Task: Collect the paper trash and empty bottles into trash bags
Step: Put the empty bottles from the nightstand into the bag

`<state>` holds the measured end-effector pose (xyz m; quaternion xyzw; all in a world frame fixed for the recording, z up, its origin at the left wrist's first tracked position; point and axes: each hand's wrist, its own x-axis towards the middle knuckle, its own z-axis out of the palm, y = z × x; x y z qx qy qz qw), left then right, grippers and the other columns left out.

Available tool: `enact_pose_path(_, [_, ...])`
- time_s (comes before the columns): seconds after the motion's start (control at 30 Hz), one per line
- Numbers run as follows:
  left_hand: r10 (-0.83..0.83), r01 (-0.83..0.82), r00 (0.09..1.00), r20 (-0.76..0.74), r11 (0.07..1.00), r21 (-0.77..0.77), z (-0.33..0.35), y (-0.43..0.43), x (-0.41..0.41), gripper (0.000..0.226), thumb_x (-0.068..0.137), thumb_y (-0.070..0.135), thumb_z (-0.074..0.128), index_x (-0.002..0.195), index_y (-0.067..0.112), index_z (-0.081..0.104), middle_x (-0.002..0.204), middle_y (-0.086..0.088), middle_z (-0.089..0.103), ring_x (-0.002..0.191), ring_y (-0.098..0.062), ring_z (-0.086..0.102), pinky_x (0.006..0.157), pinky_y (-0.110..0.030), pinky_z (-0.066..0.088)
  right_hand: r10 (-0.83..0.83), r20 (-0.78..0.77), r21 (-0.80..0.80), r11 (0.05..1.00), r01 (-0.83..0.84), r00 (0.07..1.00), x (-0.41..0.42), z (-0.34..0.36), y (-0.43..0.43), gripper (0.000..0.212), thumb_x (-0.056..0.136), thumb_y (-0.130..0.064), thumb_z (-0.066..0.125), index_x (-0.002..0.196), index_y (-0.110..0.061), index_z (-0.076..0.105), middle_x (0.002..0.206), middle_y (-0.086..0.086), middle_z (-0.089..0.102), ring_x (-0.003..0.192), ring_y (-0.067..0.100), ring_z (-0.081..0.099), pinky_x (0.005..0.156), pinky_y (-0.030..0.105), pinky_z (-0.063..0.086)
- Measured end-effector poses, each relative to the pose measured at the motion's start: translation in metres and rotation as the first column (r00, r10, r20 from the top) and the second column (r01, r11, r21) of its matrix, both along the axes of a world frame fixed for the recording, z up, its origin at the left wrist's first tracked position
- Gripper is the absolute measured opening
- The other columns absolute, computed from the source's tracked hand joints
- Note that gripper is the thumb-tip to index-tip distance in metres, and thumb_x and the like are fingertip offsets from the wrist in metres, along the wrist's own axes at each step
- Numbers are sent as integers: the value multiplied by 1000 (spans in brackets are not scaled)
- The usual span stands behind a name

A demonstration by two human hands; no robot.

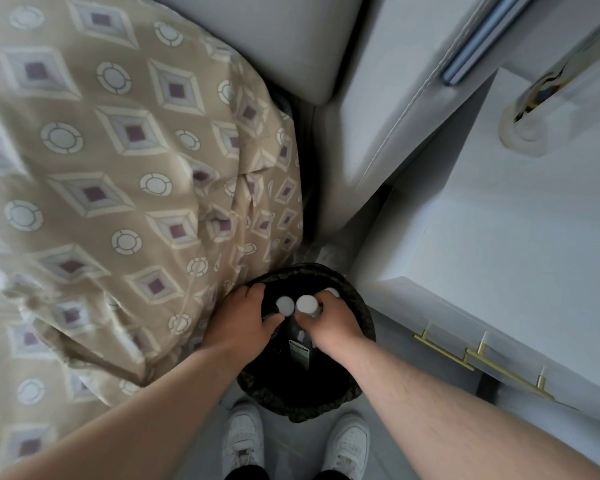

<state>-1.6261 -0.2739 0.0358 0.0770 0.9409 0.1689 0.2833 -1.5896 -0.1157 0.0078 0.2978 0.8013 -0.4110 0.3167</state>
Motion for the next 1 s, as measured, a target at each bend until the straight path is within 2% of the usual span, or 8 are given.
enact_pose_path(0.13, [50,-48,994,-100,999,24,40,10,7,56,90,50,47,136,18,42,133,-2,50,123,-23,44,99,-33,38,-29,-40,-59,998,27,999,6,41,11,45,93,-39,54,134,-20,49,129,0,56,116,19,56,85,23,38])
enact_pose_path(0.3, [191,-159,969,-156,967,198,101,45,5,42,94,43,42,126,19,52,121,0,58,115,-20,50,92,-32,40,-29,-126,-162,987,8,992,13,120,47,18,95,-43,48,106,-33,59,103,-15,63,100,8,59,83,27,45])
enact_pose_path(0.4, [210,-145,964,-162,929,341,130,84,-1,38,94,39,41,123,19,54,120,4,58,115,-16,49,93,-30,40,-33,-174,-255,967,-12,984,17,177,82,20,94,-44,47,100,-33,62,90,-16,63,93,5,60,88,34,51])
enact_pose_path(0.5, [176,-94,973,-151,894,439,151,138,-6,41,95,38,41,130,20,50,130,4,53,121,-15,47,101,-31,39,-63,-213,-239,971,10,975,27,227,127,23,97,-41,47,108,-31,64,97,-17,65,94,-1,60,89,26,49])
enact_pose_path(0.6, [64,53,970,-236,888,457,164,199,-11,52,96,37,40,145,20,33,152,7,30,140,-11,24,112,-25,22,-235,-271,-271,949,160,934,36,264,169,19,97,-36,49,103,-32,66,101,-13,68,94,0,65,88,25,53])
enact_pose_path(0.8, [-242,284,927,-288,952,116,135,269,-16,74,93,53,26,152,15,3,160,-1,-7,146,-16,-13,118,-29,-10,-570,-533,-274,816,509,626,22,290,239,8,89,-26,62,96,-28,66,93,-6,70,91,10,67,92,42,54])
enact_pose_path(0.9, [-352,357,869,-348,932,-52,116,268,-9,81,86,58,28,146,4,28,156,-14,22,145,-25,16,115,-34,-3,-557,-650,-281,809,517,518,-2,300,264,23,77,-36,65,100,-31,62,101,-9,67,94,4,64,86,30,52])
enact_pose_path(1.0, [-371,363,851,-371,927,-93,110,268,-9,79,80,57,39,135,2,48,144,-15,44,136,-28,39,113,-36,8,-469,-721,-212,850,483,510,-30,308,285,33,83,-31,70,114,-27,58,113,-14,61,106,3,59,82,17,45])
